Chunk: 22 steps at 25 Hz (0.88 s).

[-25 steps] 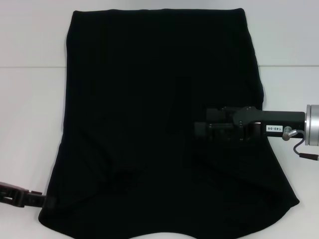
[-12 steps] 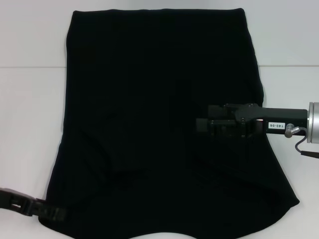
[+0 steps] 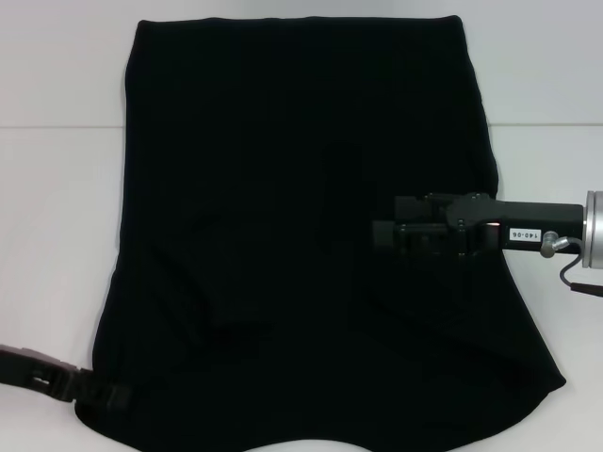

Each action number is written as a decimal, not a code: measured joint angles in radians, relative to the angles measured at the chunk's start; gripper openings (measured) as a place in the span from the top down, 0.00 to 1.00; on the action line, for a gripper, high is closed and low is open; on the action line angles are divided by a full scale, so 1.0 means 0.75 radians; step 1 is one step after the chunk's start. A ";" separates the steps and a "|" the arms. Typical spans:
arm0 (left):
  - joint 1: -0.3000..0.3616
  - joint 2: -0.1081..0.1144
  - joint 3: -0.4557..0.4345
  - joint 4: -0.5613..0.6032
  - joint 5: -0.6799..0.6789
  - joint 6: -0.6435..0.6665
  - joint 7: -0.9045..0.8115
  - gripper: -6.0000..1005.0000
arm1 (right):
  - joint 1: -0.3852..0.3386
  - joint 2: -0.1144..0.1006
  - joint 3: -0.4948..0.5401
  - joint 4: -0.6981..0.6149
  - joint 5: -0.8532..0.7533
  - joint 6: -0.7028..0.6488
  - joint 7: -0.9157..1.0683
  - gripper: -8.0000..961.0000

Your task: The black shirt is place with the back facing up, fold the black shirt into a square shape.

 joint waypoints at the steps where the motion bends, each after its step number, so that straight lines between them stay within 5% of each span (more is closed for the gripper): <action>1: -0.003 0.003 -0.003 -0.003 -0.003 -0.004 0.000 0.17 | 0.001 -0.001 0.001 -0.001 0.000 -0.003 0.000 0.08; 12: -0.007 0.010 0.000 -0.010 0.002 -0.007 0.003 0.66 | -0.006 0.008 0.026 -0.045 0.000 -0.030 0.000 0.08; 18: -0.007 0.011 0.003 -0.011 0.001 -0.006 0.004 0.86 | -0.017 0.003 0.022 -0.046 -0.008 -0.031 0.017 0.08; 22: -0.007 0.011 -0.001 -0.013 -0.005 -0.006 0.004 0.91 | -0.047 -0.004 0.021 -0.052 -0.011 -0.047 0.035 0.08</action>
